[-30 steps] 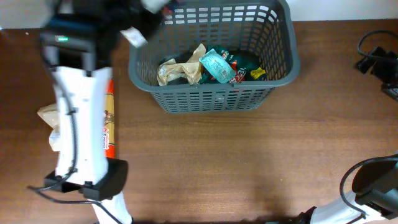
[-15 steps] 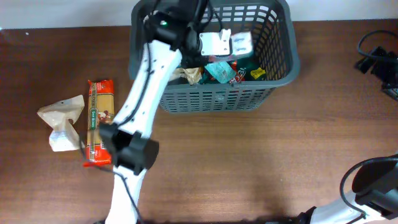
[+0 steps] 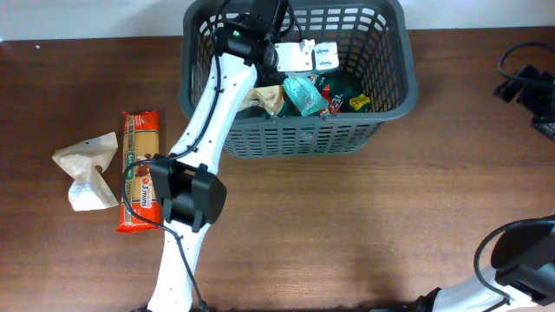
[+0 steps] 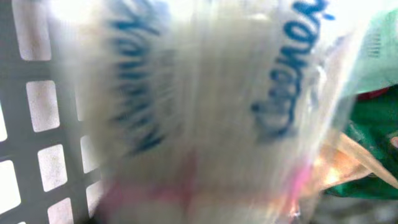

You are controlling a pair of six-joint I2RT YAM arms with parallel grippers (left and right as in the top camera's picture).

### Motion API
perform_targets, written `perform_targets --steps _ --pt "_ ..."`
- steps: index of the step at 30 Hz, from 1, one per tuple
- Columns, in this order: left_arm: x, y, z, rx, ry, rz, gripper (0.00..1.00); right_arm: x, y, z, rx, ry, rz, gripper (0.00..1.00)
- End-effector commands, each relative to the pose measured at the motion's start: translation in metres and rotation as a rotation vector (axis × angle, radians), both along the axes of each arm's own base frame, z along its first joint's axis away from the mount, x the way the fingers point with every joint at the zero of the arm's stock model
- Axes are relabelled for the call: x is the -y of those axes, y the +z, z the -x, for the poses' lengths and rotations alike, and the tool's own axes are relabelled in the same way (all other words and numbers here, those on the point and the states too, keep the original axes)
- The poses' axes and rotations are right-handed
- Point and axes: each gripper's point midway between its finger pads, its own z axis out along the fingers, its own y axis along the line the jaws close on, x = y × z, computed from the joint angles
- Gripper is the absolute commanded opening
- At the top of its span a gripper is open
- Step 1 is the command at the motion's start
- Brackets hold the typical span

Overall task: Pack container
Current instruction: 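Lift the Kleenex packs into the basket's back and open the left gripper, then lower the left gripper onto the spaghetti pack and grasp it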

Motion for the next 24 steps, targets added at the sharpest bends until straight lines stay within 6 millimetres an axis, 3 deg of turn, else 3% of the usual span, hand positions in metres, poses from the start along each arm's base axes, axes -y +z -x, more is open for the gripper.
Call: perform_targets --steps 1,5,8,11,14,17,18,20,22,24 --pt "-0.005 0.034 -0.006 0.081 0.100 0.027 0.99 -0.001 -0.003 -0.001 -0.004 -0.003 -0.015 0.99" --pt "-0.010 0.092 -0.005 0.191 0.217 0.123 0.99 -0.001 -0.003 -0.001 -0.004 -0.003 -0.015 0.99" --pt "-0.023 0.157 0.007 0.298 0.267 0.217 0.99 -0.001 -0.003 -0.001 -0.004 -0.003 -0.015 0.99" --pt "-0.044 0.222 0.032 0.397 0.307 0.300 0.99 -0.001 -0.003 -0.001 -0.004 -0.003 -0.015 0.99" --pt "-0.086 0.269 0.067 0.448 0.393 0.347 0.99 -0.001 -0.003 -0.001 -0.004 -0.003 -0.015 0.99" --pt "-0.134 0.288 0.097 0.458 0.504 0.340 0.99 -0.001 -0.003 -0.001 -0.004 -0.003 -0.015 0.99" --pt "-0.162 0.298 0.108 0.481 0.579 0.360 0.99 -0.001 -0.003 -0.001 -0.004 -0.003 -0.015 0.99" --pt "-0.199 0.303 0.118 0.495 0.687 0.377 1.00 -0.001 -0.003 -0.001 -0.004 -0.003 -0.015 0.99" --pt "-0.238 0.293 0.125 0.474 0.824 0.388 0.99 -0.001 -0.003 -0.001 -0.004 -0.003 -0.015 0.99" --pt "-0.276 0.265 0.130 0.408 0.987 0.389 0.97 -0.001 -0.003 -0.001 -0.004 -0.003 -0.015 0.99"
